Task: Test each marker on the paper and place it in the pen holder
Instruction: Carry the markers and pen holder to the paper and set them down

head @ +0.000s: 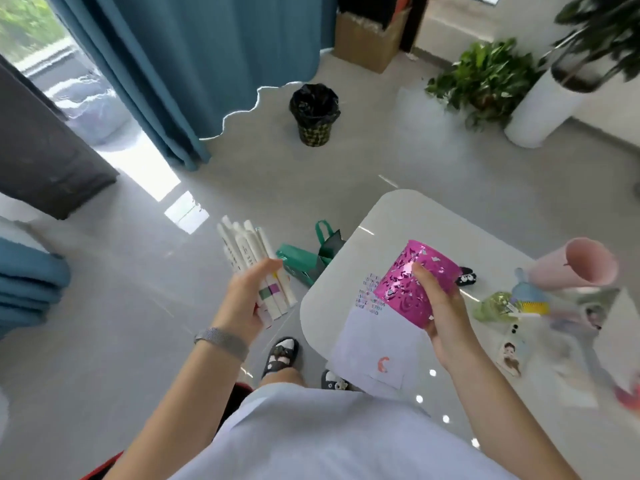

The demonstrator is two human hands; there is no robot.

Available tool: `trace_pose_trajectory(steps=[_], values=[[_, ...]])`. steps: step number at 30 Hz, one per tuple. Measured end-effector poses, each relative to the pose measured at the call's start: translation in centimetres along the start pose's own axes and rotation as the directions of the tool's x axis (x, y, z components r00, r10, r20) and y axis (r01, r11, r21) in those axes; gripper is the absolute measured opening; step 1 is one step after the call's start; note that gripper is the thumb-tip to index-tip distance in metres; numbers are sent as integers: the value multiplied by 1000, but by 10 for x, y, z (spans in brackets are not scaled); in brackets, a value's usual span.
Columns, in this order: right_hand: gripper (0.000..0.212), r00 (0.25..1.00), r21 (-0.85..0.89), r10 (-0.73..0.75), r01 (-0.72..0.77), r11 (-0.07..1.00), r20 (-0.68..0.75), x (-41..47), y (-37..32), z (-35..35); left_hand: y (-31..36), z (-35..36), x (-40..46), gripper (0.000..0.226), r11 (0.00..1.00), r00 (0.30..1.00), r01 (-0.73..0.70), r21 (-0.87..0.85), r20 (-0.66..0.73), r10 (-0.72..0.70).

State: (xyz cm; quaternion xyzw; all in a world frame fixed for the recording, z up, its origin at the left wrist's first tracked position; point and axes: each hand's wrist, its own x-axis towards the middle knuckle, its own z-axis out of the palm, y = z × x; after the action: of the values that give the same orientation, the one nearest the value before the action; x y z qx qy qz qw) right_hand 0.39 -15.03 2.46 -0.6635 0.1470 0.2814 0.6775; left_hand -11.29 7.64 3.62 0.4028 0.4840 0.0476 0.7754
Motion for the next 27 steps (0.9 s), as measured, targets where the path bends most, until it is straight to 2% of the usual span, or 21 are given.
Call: trace_pose_trajectory(steps=[3, 8, 13, 15, 19, 24, 27], values=[[37, 987, 57, -37, 47, 997, -156, -2, 4, -10, 18, 23, 29, 27, 981, 992, 62, 183, 98, -81], [47, 916, 187, 25, 55, 981, -399, -8, 26, -14, 39, 51, 69, 22, 894, 962, 36, 447, 227, -153], [32, 858, 247, 101, 32, 968, -503, -6, 65, -19, 22, 67, 98, 15, 839, 932, 17, 544, 296, -211], [30, 842, 237, 117, 13, 972, -527, -4, 83, -26, 7, 70, 103, 13, 836, 918, 42, 547, 310, -249], [73, 799, 206, 176, -66, 976, -574, 13, 128, -54, -38, 71, 122, 25, 824, 885, 67, 563, 348, -309], [75, 778, 184, 173, -75, 980, -604, 66, 199, -97, -120, 86, 169, 47, 775, 866, 64, 629, 350, -356], [60, 748, 149, 110, -15, 989, -655, 113, 249, -124, -182, 93, 206, 41, 773, 862, 27, 633, 377, -339]])
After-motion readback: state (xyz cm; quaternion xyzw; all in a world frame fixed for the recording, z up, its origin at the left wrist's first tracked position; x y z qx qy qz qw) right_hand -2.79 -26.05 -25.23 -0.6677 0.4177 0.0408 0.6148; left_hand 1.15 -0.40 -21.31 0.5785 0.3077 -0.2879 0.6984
